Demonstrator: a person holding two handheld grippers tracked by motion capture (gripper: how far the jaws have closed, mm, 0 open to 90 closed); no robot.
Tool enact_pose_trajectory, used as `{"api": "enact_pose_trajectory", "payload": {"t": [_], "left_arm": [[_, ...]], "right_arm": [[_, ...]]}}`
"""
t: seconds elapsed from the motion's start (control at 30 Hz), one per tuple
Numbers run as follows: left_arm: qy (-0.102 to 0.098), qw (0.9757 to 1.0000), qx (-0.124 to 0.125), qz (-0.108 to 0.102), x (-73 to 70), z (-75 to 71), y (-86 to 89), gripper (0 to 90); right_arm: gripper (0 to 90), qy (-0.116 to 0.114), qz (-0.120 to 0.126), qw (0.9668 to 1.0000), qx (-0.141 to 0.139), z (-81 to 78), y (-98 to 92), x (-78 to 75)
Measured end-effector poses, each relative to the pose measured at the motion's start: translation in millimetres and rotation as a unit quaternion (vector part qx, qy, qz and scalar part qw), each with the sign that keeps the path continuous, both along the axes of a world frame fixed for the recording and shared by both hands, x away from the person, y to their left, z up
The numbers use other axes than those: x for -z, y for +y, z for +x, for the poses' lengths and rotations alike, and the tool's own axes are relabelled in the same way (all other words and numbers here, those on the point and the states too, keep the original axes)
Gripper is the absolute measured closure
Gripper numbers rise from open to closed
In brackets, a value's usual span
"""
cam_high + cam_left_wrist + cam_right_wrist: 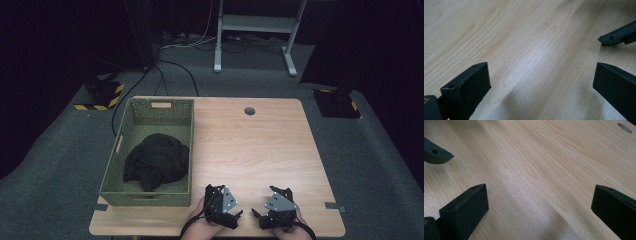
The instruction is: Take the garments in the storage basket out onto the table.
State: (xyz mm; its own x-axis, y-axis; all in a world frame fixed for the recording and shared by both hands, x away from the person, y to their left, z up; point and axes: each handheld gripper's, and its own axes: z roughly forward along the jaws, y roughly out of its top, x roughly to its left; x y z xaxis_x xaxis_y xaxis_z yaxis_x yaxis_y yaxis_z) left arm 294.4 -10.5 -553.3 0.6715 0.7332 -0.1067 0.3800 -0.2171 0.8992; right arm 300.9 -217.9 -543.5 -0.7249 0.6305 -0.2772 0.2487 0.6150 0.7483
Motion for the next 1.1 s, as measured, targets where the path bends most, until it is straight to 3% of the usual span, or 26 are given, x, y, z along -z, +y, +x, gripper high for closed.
{"api": "enact_pose_trajectory", "payload": {"t": [0.4, 0.57, 0.87, 1.1], "left_arm": [[0.01, 0.9994, 0.003, -0.034, -5.2, 1.4, 5.5, 0.2], [0.014, 0.9995, 0.004, -0.029, -7.8, 0.1, 9.3, 0.2], [0.023, 0.9987, 0.007, -0.045, -19.3, -0.8, 13.6, 0.3], [0.015, 0.9984, 0.006, -0.054, -29.5, -1.1, 16.9, 0.3]], "right_arm": [[0.9, 0.003, 0.013, 0.9999, -0.01, -0.1, -2.4, -0.9], [0.8, 0.004, 0.012, 0.9999, -0.01, 0.2, -2.1, -0.8], [0.9, 0.007, 0.013, 0.9998, -0.013, 0.4, -2.5, -1.0], [0.9, 0.004, 0.013, 0.9998, -0.013, 0.0, -2.5, -0.9]]}}
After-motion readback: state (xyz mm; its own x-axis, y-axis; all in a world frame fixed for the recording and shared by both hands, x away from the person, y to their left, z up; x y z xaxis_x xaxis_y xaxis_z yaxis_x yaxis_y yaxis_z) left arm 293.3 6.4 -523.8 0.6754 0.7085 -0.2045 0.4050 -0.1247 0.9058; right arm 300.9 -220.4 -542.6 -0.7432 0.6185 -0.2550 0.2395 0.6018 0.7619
